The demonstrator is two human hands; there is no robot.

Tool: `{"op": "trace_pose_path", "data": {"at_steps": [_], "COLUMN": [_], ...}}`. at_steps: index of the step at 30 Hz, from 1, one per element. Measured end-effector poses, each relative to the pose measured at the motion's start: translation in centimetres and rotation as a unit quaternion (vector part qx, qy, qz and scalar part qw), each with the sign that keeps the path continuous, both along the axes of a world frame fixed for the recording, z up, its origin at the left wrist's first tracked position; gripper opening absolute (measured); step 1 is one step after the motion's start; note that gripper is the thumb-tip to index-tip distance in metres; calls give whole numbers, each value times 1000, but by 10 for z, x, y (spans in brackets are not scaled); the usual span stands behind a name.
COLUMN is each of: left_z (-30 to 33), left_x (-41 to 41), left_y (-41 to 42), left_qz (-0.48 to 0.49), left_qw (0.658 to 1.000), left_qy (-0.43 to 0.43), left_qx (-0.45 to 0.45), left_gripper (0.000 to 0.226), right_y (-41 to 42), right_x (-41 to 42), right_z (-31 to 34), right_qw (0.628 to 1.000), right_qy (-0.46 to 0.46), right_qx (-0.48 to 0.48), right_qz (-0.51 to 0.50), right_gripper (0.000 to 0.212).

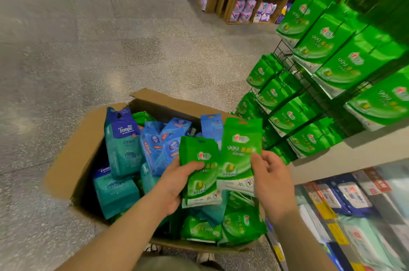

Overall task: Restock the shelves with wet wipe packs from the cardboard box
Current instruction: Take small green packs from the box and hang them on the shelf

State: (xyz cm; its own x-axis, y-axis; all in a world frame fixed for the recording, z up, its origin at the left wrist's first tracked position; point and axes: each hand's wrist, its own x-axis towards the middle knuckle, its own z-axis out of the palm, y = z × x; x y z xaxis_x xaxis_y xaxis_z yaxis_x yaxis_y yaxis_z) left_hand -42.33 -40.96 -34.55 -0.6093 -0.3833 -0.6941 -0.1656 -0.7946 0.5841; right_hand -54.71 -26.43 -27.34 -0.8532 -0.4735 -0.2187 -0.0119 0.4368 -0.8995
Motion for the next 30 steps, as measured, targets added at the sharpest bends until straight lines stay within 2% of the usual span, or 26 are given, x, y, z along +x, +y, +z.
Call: {"op": "trace_pose_path", "data": {"at_steps": [3,7,12,15,18,19,22,24,26,30], "left_z": [8,7,3,-3,-6,-6,-9,-12,-14,-19], "left_x": [-6,-13,-10,-5,3,6,13,19,25,36], "left_y": [7,12,14,9,3,2,-1,-1,0,4], "left_qz": [21,26,26,49,71,76,83,89,95,120], "left_qw": [999,991,993,995,995,995,995,994,992,986], "left_qy": [27,58,64,44,22,15,-9,-26,-37,-47], "left_qx": [35,120,92,80,66,62,56,64,76,106], "left_gripper": [30,67,64,64,60,60,58,57,57,57], "right_y": [-10,-20,-25,-20,-12,-12,-14,-20,-28,-37], "right_x": [2,12,14,-4,-35,-45,-70,-82,-94,-105], "right_z": [0,-20,-41,-61,-93,-104,-137,-159,-178,-191], "right_qw": [999,998,994,996,994,990,975,966,959,957], "right_qy": [-17,-8,8,-7,0,12,57,48,36,-52], "right_qx": [9,14,30,48,110,140,214,255,279,280], "right_qz": [49,65,107,73,-2,-11,5,23,37,50], "right_gripper": [26,12,9,17,19,27,55,68,72,71]}}
